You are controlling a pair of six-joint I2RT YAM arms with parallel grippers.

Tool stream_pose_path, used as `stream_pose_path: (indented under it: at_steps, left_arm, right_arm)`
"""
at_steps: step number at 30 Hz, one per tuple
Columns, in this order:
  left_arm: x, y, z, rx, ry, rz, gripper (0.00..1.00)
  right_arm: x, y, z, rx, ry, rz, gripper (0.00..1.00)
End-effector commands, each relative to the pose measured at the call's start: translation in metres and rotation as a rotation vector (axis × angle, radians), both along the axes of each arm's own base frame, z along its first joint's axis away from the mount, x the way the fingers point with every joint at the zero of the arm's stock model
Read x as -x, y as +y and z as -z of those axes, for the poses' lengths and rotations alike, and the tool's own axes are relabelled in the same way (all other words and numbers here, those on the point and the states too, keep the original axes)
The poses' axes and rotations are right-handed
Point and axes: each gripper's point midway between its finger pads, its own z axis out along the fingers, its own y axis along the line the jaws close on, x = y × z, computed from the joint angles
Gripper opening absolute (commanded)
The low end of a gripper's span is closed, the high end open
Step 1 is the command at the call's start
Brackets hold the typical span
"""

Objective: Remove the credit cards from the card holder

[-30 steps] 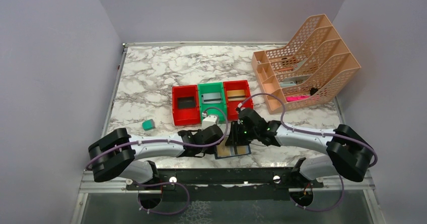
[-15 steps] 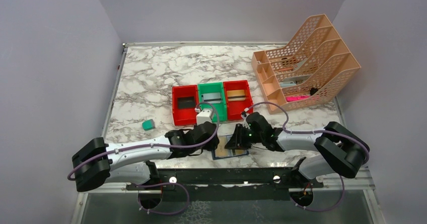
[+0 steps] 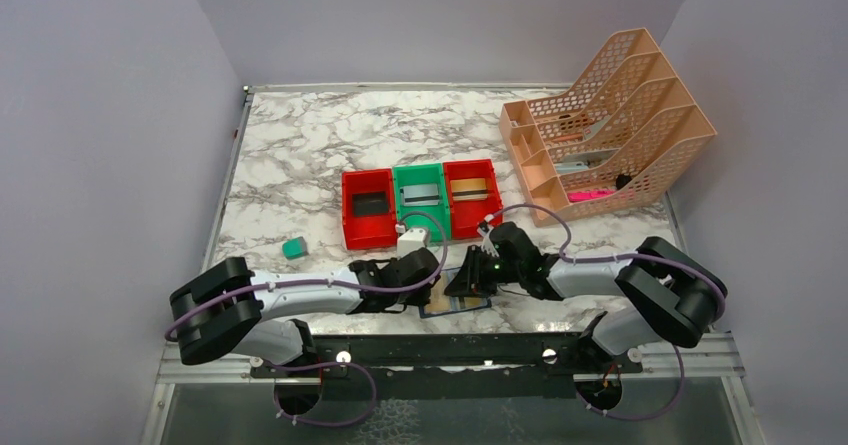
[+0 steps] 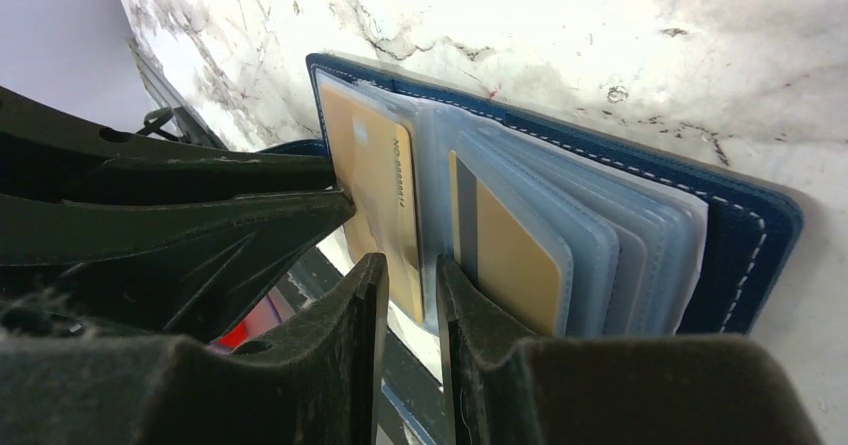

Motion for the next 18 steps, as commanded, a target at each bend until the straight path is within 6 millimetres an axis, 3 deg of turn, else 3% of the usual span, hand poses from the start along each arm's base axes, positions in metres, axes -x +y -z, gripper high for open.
stream_pose_path:
  at_steps: [1, 5, 13, 18]
  left_arm:
    - [0.007, 0.01, 0.014, -0.023, 0.041, -0.026, 0.25]
    - [0.008, 0.008, 0.014, -0.007, 0.037, -0.01, 0.23]
    - [0.012, 0.011, 0.017, -0.003, 0.043, -0.001, 0.18]
    - [0.012, 0.012, 0.014, 0.01, 0.034, -0.003, 0.17]
  right_arm:
    - [0.006, -0.004, -0.001, 0.023, -0.006, -0.045, 0.3]
    - [0.006, 0.006, -0.01, -0.014, -0.014, -0.099, 0.31]
    - [0.01, 0.01, 0.005, -0.005, 0.066, -0.09, 0.26]
    - [0.013, 0.013, 0.002, -0.036, 0.083, -0.093, 0.23]
